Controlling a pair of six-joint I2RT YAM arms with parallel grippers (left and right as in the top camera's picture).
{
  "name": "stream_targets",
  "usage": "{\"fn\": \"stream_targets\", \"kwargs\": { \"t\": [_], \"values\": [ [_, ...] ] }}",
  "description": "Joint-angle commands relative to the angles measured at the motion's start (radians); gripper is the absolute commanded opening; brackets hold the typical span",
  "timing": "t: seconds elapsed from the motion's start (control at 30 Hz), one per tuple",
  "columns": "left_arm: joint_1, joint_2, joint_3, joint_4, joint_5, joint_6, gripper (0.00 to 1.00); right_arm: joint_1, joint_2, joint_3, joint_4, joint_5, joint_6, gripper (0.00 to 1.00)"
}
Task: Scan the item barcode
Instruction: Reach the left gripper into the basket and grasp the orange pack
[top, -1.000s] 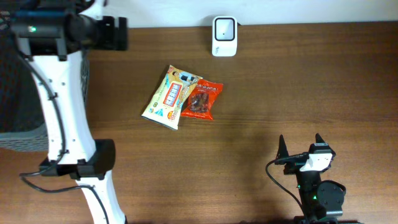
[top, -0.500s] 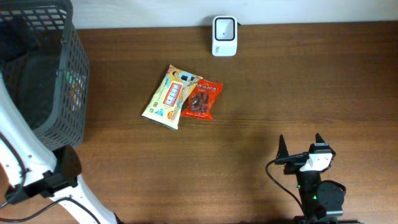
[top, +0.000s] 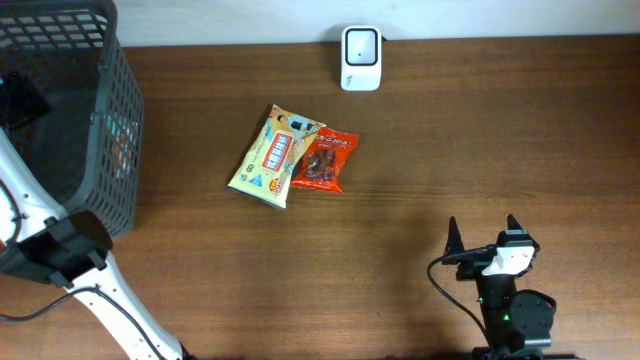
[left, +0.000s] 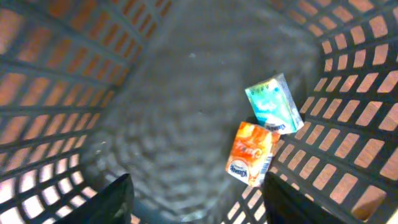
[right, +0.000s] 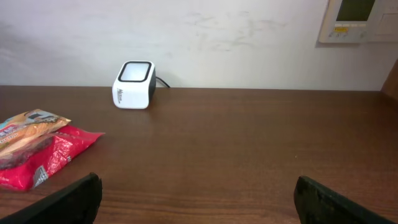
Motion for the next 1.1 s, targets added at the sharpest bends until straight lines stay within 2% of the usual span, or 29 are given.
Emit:
{"fn": "stream_targets", "kwargs": {
  "t": [0.0, 0.1, 0.3, 0.4, 0.6, 0.8, 1.07],
  "values": [
    [0.0, 0.042, -0.018, -0.003, 0.098, -0.007, 0.81, -0.004, -0.005, -0.006, -0.006, 0.011, 0.005, 0.98],
    [-0.004, 0.069, -0.05, -0.002, 0.09, -0.007, 0.77, -0.004, -0.005, -0.006, -0.006, 0.011, 0.005, 0.98],
    [-0.002, 0.093, -0.125, 0.001, 0.027, -0.007, 0.8, -0.004, -0.005, -0.006, -0.006, 0.011, 0.005, 0.98],
    [-0.005, 0.093, -0.16, 0.008, 0.032, -0.007, 0.72, -0.004, -0.005, -0.006, -0.006, 0.011, 0.005, 0.98],
    [-0.016, 0.093, -0.277, 0.033, 0.106, -0.007, 0.72, -0.004, -0.005, -0.006, -0.006, 0.011, 0.005, 0.98],
    [-0.042, 0.093, -0.414, 0.109, 0.106, 0.016, 0.72, -0.004, -0.005, -0.006, -0.006, 0.011, 0.005, 0.98],
    [-0.076, 0.093, -0.488, 0.163, 0.105, 0.027, 0.73, -0.004, -0.005, -0.006, -0.006, 0.011, 0.005, 0.98]
  ]
}}
